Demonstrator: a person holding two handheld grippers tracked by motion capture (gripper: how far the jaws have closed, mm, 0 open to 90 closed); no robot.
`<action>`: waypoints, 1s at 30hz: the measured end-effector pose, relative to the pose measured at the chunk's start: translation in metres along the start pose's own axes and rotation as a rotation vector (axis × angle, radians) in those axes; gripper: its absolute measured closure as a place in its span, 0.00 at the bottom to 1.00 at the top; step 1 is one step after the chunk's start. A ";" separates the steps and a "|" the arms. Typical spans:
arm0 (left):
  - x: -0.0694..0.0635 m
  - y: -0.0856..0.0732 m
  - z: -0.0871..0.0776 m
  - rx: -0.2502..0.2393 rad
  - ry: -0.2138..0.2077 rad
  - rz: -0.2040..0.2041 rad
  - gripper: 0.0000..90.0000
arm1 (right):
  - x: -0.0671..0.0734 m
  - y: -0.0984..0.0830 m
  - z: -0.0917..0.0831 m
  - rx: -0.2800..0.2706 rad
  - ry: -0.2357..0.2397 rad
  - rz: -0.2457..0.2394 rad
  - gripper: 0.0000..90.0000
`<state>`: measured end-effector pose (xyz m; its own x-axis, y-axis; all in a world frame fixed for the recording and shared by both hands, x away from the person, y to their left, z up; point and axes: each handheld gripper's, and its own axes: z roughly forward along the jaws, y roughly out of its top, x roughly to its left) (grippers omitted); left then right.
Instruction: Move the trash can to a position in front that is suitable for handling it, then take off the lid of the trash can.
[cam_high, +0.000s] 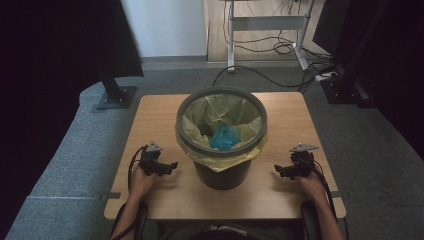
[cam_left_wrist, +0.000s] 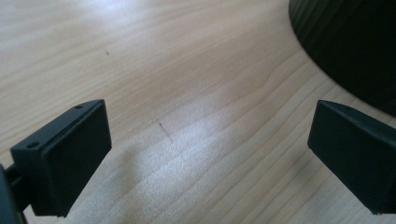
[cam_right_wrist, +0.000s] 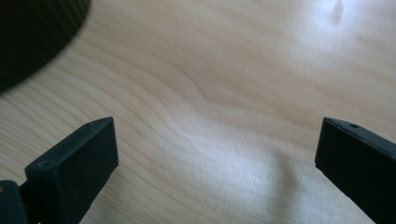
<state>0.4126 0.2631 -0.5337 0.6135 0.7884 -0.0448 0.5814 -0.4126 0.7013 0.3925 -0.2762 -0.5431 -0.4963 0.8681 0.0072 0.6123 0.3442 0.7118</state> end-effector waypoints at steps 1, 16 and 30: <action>0.000 -0.001 0.001 0.003 -0.001 0.002 0.00 | -0.001 -0.002 0.002 0.010 -0.008 -0.003 0.00; 0.001 -0.005 0.013 0.078 0.026 0.013 0.00 | -0.007 -0.013 0.007 -0.006 -0.021 0.016 0.00; 0.000 0.005 0.018 0.130 0.057 -0.026 0.00 | -0.005 -0.013 0.007 -0.006 -0.016 0.011 0.00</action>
<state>0.4248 0.2527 -0.5425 0.5680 0.8228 -0.0192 0.6636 -0.4441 0.6020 0.3912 -0.2823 -0.5572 -0.4798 0.8774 0.0040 0.6137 0.3323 0.7162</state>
